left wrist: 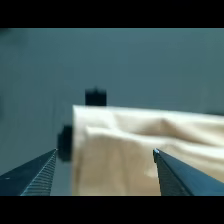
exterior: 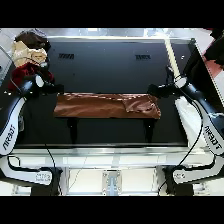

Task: Fold the shirts.

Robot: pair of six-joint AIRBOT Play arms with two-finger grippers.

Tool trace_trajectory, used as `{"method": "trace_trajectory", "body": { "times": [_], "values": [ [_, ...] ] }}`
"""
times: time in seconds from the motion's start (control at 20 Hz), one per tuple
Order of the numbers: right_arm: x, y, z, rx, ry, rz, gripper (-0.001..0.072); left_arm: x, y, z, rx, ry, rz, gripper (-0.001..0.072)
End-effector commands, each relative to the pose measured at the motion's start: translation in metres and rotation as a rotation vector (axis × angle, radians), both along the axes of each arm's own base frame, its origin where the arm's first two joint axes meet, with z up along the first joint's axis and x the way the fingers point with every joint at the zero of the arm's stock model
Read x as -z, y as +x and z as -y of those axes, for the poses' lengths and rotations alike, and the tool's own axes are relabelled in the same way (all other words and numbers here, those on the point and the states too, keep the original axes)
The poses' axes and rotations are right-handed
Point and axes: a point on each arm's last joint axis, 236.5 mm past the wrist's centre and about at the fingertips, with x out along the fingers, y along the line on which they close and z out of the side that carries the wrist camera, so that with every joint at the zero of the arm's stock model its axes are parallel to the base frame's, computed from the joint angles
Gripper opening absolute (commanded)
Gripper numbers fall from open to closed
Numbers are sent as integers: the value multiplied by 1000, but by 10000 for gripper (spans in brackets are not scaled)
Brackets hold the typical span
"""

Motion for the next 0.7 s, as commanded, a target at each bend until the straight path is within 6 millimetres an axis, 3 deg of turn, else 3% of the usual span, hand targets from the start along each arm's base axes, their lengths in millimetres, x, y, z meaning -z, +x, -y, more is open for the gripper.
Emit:
{"method": "trace_trajectory", "body": {
  "times": [0.0, 0.15, 0.2, 0.3, 0.35, 0.45, 0.55, 0.65],
  "values": [
    [-55, -7, 32, -60, -113, 15, 275, -87, 15, -9, -14, 14, 188, 710],
    [-135, -19, 86, 9, -224, 144, 295, -190, 13, 1, 53, 72, 422, 709],
    [-162, -26, 104, 54, -243, 202, 348, -215, 9, 10, 95, 100, 467, 707],
    [-191, -37, 140, 161, -260, 280, 350, -253, 3, 26, 153, 157, 500, 706],
    [-192, -40, 153, 218, -228, 289, 374, -266, 4, 33, 178, 198, 499, 706],
    [-166, -44, 168, 319, -85, 229, 440, -281, 12, 52, 225, 258, 478, 705],
    [-119, -48, 169, 354, 91, 111, 440, -281, 28, 83, 278, 274, 458, 705],
    [-72, -58, 149, 255, 277, -50, 442, -272, 47, 120, 330, 259, 461, 660]
  ]
}}
